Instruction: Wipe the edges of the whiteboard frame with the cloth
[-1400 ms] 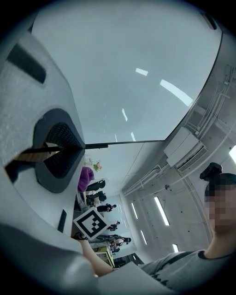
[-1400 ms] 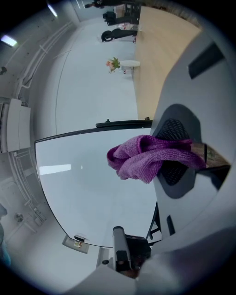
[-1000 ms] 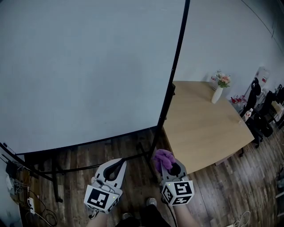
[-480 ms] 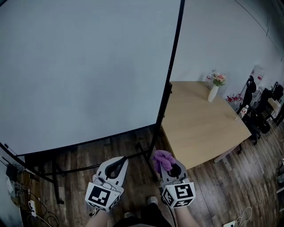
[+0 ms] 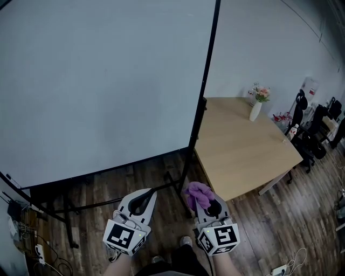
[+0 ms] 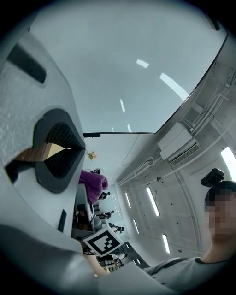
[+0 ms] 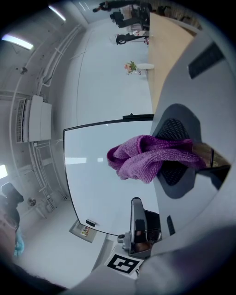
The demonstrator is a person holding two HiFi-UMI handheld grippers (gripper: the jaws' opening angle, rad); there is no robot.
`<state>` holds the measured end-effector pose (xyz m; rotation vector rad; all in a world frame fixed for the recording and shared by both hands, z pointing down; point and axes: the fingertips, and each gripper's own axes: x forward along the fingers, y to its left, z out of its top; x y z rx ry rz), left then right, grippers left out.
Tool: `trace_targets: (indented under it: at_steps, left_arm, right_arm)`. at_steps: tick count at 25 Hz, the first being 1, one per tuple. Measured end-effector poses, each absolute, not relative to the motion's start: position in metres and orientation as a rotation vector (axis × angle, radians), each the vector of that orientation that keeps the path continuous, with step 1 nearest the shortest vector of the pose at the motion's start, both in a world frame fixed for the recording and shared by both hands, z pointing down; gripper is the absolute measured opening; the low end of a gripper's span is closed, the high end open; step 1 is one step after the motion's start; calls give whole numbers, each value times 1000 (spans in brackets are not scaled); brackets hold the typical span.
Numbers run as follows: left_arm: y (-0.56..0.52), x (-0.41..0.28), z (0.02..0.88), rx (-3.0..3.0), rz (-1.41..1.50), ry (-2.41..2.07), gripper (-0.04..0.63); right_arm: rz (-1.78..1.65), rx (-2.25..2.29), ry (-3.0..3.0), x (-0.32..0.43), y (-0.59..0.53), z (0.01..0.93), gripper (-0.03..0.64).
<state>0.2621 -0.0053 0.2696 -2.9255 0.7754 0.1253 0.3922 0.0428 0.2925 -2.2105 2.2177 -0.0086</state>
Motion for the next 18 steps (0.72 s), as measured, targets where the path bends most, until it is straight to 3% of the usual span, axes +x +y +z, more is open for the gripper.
trace_targets:
  at_steps: [18]
  left_arm:
    - [10,251,265,-2917,151,768,17]
  right_arm:
    - [34,-2148,2234,370,65,284,84]
